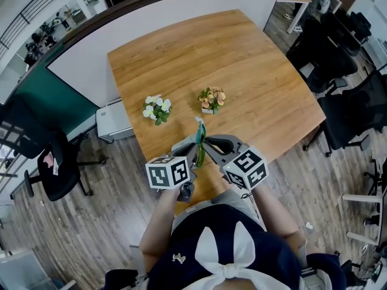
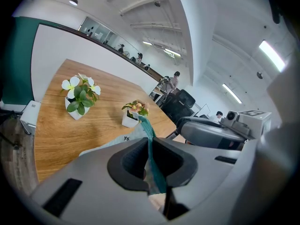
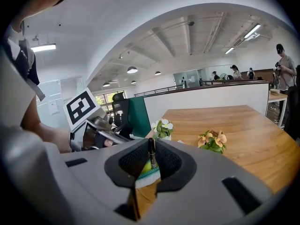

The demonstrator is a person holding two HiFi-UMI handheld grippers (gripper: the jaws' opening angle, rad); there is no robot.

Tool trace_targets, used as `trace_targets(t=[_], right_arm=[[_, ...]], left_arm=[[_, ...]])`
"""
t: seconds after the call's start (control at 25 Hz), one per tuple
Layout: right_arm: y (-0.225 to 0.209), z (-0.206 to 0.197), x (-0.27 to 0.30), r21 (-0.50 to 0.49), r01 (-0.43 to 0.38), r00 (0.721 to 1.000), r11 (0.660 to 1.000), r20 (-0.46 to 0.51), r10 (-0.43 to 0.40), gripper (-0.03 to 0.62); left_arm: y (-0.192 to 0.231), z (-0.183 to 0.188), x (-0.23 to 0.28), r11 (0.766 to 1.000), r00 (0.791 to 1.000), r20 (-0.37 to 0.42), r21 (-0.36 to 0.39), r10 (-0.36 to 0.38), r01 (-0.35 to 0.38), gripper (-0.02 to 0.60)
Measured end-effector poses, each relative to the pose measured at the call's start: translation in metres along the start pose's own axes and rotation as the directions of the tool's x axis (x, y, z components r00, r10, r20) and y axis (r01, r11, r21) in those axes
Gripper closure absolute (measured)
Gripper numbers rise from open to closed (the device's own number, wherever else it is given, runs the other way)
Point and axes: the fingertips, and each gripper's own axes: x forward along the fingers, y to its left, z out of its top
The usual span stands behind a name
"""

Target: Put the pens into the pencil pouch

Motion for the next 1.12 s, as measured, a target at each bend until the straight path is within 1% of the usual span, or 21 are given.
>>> trace_targets(t=[0.32,0.48,0.8,1.12], right_arm=[[0.001,-0.024,0.013,0.023,-0.024,0.997,0.999,-0.066,0.026,0.536],[0.005,-0.031,0.015,0.035,-0.041,0.995,0.999,-0.085,0.044,0.488],[-0.002,-0.039,0.008,0.058,-0.021,0.996,0.998,-0.089,0.026,0.484],[-0.012,-0.055,-0.003,0.094,0.012,0.995,0.995,-0.105,-0.003,0.485]], left_arm=[[0.004,0.001,-0.001,1.000,1.000,0.003,-0.009,0.005,-0.005,0.535],[0.006,0.002,-0.002,1.000,1.000,0.005,-0.011,0.006,-0.006,0.535],[0.010,0.001,0.000,1.000,1.000,-0.001,-0.013,0.018,-0.018,0.535],[0.017,-0.011,0.008,0.999,0.998,-0.046,-0.003,0.039,-0.039,0.535]])
